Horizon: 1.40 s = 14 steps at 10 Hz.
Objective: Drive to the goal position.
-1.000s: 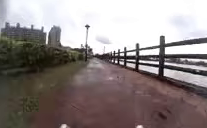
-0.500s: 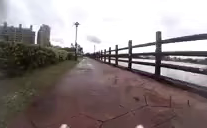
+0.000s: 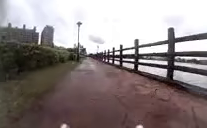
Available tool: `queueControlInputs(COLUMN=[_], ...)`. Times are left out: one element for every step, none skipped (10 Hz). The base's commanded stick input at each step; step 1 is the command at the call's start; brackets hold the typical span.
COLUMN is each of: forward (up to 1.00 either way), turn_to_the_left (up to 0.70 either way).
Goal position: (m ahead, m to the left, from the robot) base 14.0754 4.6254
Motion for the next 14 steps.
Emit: queueControlInputs(forward=[0.85, 0.85, 0.85, 0.85, 0.85, 0.85, 0.85, 0.85, 0.85, 0.85, 0.85, 0.85, 0.85, 0.85], turn_to_the_left=[0.01, 0.01, 0.01, 0.01, 0.01, 0.01, 0.01, 0.01, 0.01, 0.01, 0.01, 0.01, 0.01, 0.01])
